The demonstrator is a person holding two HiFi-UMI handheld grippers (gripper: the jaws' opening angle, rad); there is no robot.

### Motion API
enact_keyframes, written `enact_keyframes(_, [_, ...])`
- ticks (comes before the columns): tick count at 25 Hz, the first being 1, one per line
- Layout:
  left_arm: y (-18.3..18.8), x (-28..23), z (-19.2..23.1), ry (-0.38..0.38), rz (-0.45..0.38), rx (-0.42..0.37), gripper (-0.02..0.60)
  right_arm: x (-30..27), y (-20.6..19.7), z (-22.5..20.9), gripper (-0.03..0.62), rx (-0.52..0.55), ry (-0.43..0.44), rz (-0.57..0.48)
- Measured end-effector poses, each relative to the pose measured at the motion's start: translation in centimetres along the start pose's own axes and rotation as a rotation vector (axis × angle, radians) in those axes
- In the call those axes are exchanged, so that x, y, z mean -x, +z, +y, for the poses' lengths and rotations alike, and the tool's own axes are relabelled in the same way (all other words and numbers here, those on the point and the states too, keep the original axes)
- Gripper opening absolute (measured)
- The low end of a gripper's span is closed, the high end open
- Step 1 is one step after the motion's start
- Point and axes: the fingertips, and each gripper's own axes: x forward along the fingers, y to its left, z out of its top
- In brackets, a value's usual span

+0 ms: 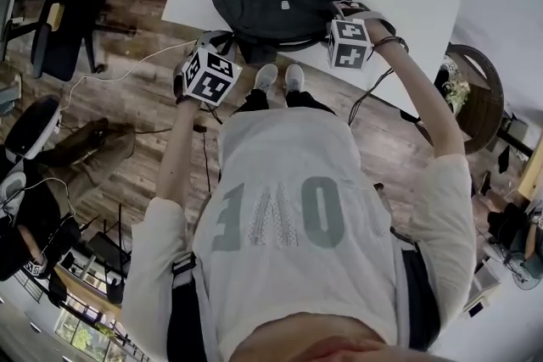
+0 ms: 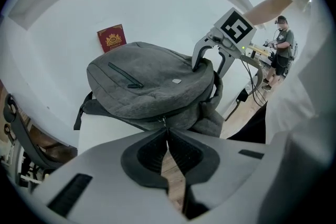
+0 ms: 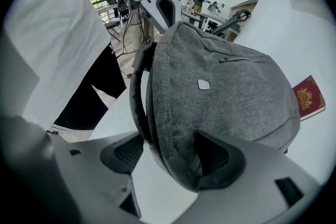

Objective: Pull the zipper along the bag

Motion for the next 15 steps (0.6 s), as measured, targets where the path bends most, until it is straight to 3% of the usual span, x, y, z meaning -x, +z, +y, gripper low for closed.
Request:
enact_keyframes(5, [2.5,0.0,-5.0,-0.097,-0.043,-0.057,0.028,-0.1,0.1,-0.2,0.328,0.009,-0.008,0.011])
enact_keyframes(8, [4.2,-0.3,-6.8,-0.088,-0.037,-0.091,0.028,0.1,-0.2,-0.3,0.328,0.013,-0.022,0.018])
enact_keyframes(15, [3.7,0.3,-6.7,-0.094,-0.042,0.006,0.026,0.9,0.5,0.2,0.328,0.046,-0.031,-0.001])
